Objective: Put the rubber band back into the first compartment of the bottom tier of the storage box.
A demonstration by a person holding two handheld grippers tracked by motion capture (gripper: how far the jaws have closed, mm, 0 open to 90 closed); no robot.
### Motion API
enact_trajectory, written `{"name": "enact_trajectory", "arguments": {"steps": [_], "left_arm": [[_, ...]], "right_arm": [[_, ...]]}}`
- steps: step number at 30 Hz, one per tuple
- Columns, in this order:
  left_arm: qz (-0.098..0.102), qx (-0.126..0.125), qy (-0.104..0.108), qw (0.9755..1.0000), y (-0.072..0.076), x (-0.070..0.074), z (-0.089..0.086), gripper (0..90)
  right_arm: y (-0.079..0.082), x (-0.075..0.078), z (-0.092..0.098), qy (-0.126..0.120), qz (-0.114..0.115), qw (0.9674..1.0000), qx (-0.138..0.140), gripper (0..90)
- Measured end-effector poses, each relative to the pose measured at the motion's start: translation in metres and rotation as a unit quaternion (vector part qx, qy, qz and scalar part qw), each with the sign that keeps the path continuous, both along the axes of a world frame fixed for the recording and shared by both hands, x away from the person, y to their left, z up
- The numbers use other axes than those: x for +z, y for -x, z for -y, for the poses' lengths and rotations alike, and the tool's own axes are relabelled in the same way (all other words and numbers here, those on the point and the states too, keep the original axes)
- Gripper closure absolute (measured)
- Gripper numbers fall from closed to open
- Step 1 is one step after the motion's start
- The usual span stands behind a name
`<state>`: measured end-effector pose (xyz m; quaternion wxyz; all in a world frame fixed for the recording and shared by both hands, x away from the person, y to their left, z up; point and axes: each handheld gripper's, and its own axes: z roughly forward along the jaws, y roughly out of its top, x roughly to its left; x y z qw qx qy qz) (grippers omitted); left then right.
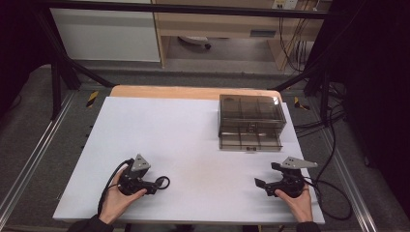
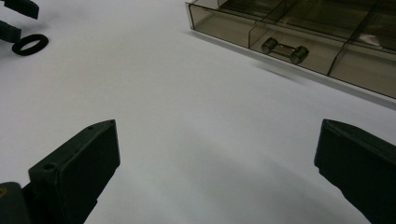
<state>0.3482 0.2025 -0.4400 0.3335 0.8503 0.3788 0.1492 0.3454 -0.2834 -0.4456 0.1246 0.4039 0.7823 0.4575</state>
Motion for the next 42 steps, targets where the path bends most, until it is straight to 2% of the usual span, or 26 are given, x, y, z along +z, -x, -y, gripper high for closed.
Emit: {"name": "enact_trajectory", "arguments": {"steps": [6,7,8,14,18,24,37,42], "left_arm": [[-0.001,0.003,-0.006,1.0,0.0017,0.0003,0.0037,39.7],[-0.004,0.003,-0.004,1.0,0.0019,0.0003,0.0038,39.7],[-0.006,0.004,-0.002,1.0,0.0021,0.0003,0.004,43.8],[-0.019,0.005,0.003,0.9998,0.0017,-0.0007,0.0046,54.3],[-0.024,0.006,0.004,0.9997,0.0022,-0.001,0.0055,58.3],[-0.026,0.007,0.01,0.9996,0.0025,0.0,0.005,68.9],[-0.035,0.008,0.009,0.9993,0.0022,-0.0014,0.0066,82.1],[-0.035,0.01,0.006,0.9993,0.0016,-0.0019,0.0062,84.3]], "right_arm": [[0.0001,0.0002,0.0001,-0.001,-0.001,1.0,0.0,0.8],[0.0001,0.0002,0.0001,-0.001,-0.001,1.0,0.0,0.8],[0.0,0.0001,0.0002,0.0,0.0,1.0,0.0,0.8],[-0.0001,-0.0002,-0.0002,-0.001,-0.001,1.0,0.0,0.8],[0.0,-0.0001,-0.0002,-0.001,-0.002,1.0,0.001,0.8],[-0.0002,-0.0003,-0.0003,-0.001,-0.002,1.0,0.001,0.8],[-0.0004,-0.0006,-0.0005,0.0,-0.004,1.0,0.002,0.8],[-0.0002,-0.0006,-0.0007,0.0,-0.006,1.0,0.002,0.8]]}}
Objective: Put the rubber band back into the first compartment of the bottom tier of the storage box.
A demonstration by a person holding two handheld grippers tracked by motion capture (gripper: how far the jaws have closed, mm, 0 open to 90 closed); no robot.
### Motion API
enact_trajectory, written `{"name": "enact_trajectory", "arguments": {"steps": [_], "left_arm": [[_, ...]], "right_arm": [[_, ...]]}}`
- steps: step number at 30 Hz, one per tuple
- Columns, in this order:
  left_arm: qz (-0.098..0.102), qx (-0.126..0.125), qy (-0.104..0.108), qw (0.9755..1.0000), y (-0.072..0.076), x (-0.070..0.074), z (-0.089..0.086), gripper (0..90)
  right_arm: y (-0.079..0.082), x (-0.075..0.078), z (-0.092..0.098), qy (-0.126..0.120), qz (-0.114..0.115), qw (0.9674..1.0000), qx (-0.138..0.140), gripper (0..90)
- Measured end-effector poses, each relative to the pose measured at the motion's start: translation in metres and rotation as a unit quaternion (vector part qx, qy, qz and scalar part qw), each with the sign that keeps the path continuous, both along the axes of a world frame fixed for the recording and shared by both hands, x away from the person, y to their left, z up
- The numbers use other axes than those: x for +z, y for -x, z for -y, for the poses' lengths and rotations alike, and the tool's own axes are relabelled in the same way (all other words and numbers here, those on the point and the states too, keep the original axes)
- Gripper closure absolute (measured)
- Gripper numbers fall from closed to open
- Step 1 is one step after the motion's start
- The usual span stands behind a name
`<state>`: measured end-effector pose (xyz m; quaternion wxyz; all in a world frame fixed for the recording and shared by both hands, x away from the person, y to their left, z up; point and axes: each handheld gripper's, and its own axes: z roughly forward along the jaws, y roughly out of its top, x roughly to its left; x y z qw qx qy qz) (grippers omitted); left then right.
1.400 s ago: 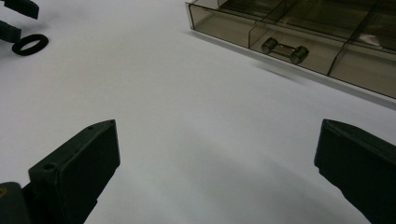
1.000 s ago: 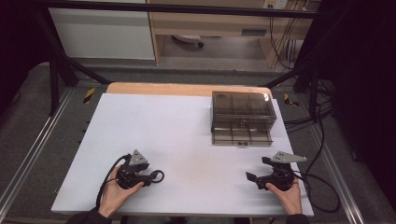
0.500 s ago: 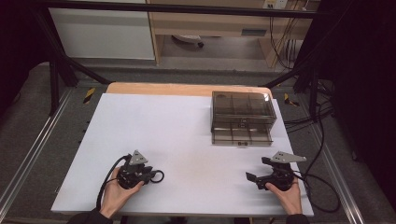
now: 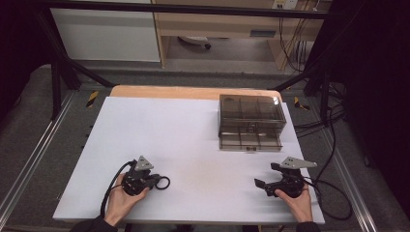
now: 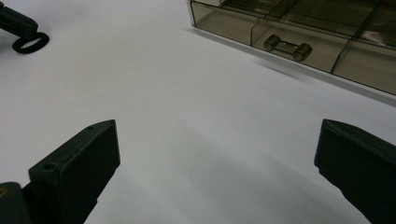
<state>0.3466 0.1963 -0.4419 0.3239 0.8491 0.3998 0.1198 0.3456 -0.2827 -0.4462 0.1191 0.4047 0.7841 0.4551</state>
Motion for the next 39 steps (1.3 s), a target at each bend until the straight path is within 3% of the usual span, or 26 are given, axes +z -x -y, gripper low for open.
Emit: {"name": "enact_trajectory", "arguments": {"steps": [21,27,39], "left_arm": [[0.004,-0.005,-0.002,1.0,0.001,0.001,0.0,86.8],[0.01,-0.005,0.011,0.9999,0.003,0.006,-0.002,87.0],[0.017,-0.002,0.016,0.9997,0.004,0.01,-0.007,86.9]], "right_arm": [[0.0,0.0,0.0,0.0,0.0,1.0,0.001,0.8],[0.0,0.0,0.0,0.001,0.0,1.0,0.001,0.8],[0.0,0.0,0.0,0.001,-0.001,1.0,0.001,0.8]]}}
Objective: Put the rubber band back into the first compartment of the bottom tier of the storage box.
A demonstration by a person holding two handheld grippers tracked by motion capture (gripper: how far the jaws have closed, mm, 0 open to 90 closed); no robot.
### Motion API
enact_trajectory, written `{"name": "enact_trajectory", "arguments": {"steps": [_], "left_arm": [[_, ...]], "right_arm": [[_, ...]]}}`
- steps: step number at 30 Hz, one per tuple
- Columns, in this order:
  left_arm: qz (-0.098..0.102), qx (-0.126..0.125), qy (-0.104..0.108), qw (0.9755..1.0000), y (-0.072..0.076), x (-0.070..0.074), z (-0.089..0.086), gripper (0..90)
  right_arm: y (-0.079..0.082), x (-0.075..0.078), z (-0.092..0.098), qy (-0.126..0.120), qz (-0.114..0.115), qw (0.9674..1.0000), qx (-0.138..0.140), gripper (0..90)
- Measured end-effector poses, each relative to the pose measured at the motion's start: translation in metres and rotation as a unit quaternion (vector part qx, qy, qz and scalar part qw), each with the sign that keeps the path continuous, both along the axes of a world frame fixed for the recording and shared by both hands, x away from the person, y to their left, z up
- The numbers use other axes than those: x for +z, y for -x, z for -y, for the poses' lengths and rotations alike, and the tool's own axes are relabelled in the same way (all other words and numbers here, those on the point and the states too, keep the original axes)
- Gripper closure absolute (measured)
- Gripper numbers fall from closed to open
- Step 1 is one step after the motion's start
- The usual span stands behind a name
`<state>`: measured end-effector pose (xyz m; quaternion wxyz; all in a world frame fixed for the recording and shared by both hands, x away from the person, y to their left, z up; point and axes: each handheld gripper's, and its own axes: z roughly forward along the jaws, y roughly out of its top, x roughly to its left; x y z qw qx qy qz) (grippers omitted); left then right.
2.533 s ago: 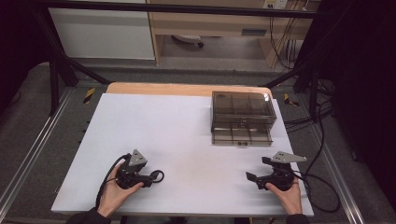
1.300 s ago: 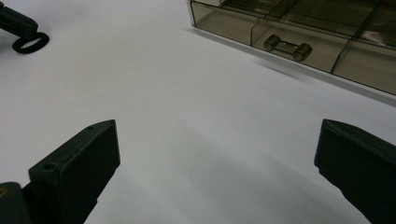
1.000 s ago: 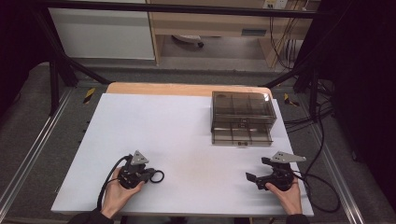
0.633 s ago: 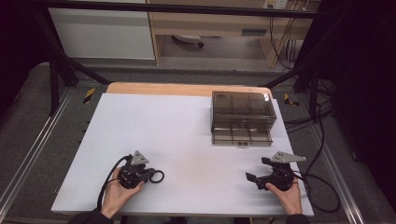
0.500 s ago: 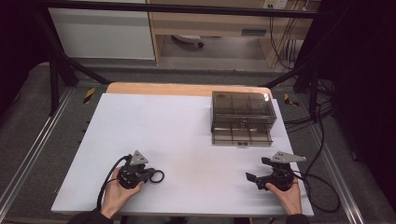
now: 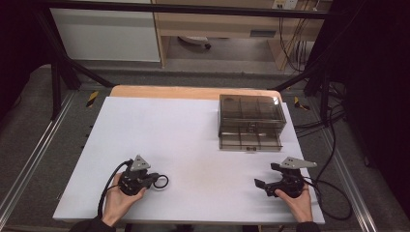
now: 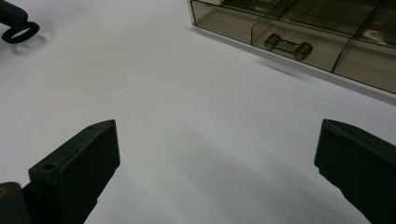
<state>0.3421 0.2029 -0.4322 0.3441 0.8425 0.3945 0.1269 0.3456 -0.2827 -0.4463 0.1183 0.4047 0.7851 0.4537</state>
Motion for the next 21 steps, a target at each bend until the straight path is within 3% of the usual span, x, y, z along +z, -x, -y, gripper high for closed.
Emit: {"name": "enact_trajectory", "arguments": {"steps": [21], "left_arm": [[0.004,0.004,0.007,1.0,0.0001,0.0101,-0.0022,86.9]], "right_arm": [[-0.0004,-0.0007,-0.0003,0.003,0.001,1.0,0.001,0.8]]}}
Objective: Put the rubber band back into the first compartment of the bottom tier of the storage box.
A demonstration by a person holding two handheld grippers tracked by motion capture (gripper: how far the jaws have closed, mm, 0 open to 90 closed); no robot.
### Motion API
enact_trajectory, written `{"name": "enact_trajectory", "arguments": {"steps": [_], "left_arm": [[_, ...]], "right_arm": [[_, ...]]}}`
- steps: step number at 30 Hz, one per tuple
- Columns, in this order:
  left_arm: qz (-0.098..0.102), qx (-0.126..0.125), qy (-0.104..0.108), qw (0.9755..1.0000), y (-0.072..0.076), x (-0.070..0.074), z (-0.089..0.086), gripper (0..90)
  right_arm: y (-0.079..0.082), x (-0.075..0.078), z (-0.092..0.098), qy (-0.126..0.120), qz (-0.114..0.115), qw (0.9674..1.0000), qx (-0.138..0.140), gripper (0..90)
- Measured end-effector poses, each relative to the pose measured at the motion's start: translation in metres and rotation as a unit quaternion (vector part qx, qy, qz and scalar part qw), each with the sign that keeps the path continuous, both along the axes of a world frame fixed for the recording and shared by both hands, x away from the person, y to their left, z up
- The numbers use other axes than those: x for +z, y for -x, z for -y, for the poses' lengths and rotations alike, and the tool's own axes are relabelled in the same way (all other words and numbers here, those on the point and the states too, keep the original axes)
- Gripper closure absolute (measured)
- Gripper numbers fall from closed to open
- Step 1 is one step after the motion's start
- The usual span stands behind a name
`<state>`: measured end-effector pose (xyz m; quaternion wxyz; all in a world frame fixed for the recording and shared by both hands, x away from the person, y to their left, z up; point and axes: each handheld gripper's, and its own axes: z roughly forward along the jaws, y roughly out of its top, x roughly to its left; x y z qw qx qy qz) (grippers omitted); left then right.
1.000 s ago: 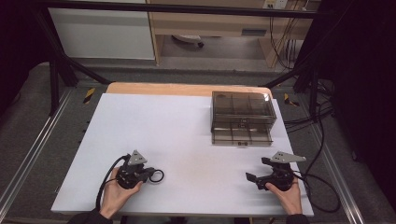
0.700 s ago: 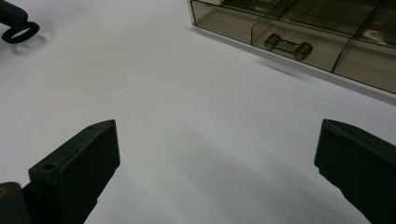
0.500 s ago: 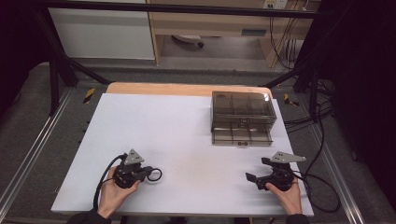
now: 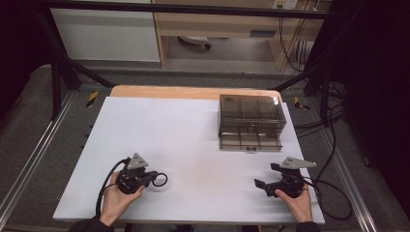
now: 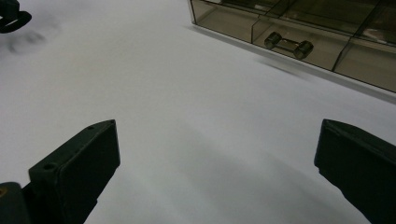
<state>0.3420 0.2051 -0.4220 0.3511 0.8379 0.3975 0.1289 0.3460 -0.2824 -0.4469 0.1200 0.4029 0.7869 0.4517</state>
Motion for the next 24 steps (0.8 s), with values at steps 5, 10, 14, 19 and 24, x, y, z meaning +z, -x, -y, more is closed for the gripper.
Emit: {"name": "enact_trajectory", "arguments": {"steps": [5,10,14,19,24], "left_arm": [[0.002,0.0,0.001,1.0,0.0,0.004,0.0,87.0],[0.004,0.001,0.0,1.0,-0.001,0.006,0.002,86.9],[0.006,0.003,0.003,1.0,-0.002,0.008,0.001,87.0],[0.005,0.001,0.001,1.0,-0.003,0.009,0.004,87.0],[0.007,-0.002,0.001,1.0,-0.006,0.011,0.008,87.0]], "right_arm": [[0.0,0.0,0.0,0.0,-0.001,1.0,0.0,0.8],[0.0,0.0,0.0,0.0,-0.001,1.0,-0.001,0.8],[0.0,0.0,0.0,0.0,-0.001,1.0,-0.001,0.8],[0.0,0.0,0.0,0.001,-0.001,1.0,0.0,0.8],[0.0,0.0,0.0,0.0,0.0,1.0,-0.001,0.8]]}}
